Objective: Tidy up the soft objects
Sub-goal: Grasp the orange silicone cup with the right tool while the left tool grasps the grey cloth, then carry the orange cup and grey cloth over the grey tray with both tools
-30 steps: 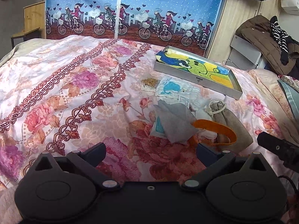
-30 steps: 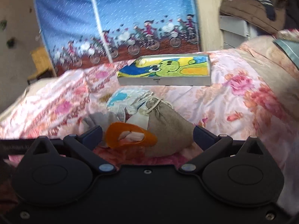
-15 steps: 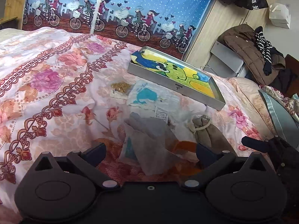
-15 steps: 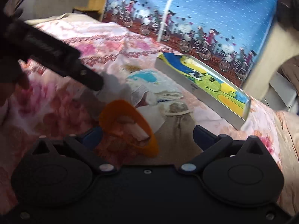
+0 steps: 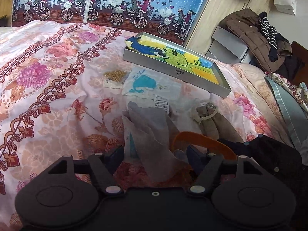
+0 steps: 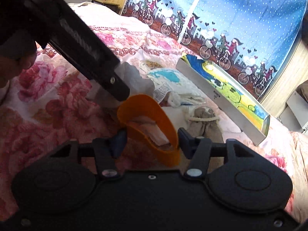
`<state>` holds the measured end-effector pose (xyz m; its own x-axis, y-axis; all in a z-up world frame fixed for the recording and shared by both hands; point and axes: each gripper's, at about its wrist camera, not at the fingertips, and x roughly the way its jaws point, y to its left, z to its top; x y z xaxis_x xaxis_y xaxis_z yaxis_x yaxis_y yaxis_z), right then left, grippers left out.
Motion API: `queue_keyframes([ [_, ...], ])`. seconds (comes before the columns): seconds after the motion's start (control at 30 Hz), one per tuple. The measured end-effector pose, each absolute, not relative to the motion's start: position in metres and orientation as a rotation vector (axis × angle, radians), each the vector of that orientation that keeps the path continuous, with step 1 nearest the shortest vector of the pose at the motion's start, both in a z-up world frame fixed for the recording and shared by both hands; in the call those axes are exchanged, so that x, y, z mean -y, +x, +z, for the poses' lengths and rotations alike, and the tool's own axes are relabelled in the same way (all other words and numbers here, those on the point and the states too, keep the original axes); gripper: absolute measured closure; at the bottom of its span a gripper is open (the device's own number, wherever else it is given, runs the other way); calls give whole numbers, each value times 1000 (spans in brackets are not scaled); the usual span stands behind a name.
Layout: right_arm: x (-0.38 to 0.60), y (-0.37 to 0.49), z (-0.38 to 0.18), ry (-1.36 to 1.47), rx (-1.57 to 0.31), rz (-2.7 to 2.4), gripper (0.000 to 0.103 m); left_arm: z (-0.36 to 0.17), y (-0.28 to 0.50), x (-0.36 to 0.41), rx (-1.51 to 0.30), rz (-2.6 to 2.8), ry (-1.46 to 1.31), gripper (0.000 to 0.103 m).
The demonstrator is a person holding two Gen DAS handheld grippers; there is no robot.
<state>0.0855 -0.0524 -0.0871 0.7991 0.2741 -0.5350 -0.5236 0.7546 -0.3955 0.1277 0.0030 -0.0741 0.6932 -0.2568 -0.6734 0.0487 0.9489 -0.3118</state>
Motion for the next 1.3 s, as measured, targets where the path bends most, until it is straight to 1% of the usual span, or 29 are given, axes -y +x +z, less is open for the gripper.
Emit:
queue_keyframes([
  [0.1,57,91,-90,-555,-483,453,71,-76,129,-6,-808,-158,-296,39],
  [0.13,61,89,-88,-551,-485,453,74,-76,130,-8,-811,-150,-305,43],
  [0.17,61,89,-87,-546,-483,455,75,-76,129,-10,-811,-142,-313,48],
  [0.23,62,88,-87,-546,-480,453,79,-75,128,-12,-808,-132,-324,52],
  [0.33,63,88,-88,-548,-482,453,80,-73,125,-10,-797,-128,-297,52],
  [0.43,62,88,-89,-552,-485,451,80,-69,118,2,-762,-109,-194,52],
  [0.53,63,89,-89,-549,-489,450,80,-65,113,13,-730,-121,-102,48],
  [0.63,63,88,-89,-551,-486,450,80,-68,115,16,-754,-152,-94,49],
  [0.8,63,87,-89,-550,-484,455,80,-73,121,7,-798,-162,-178,63],
  [0.83,63,87,-89,-549,-485,453,80,-74,121,5,-800,-163,-194,67],
  [0.9,62,88,-89,-550,-487,446,80,-76,123,4,-814,-173,-208,79],
  [0.93,62,88,-89,-550,-491,446,80,-78,124,5,-825,-180,-208,88],
  [1.0,61,89,-89,-551,-503,450,80,-80,124,8,-837,-183,-190,92],
  [1.07,61,89,-91,-563,-508,453,86,-81,123,10,-837,-190,-172,97],
  [1.13,61,89,-92,-567,-510,457,90,-80,122,11,-832,-190,-167,99],
  [1.3,62,86,-91,-576,-486,464,98,-78,119,10,-809,-179,-174,101],
])
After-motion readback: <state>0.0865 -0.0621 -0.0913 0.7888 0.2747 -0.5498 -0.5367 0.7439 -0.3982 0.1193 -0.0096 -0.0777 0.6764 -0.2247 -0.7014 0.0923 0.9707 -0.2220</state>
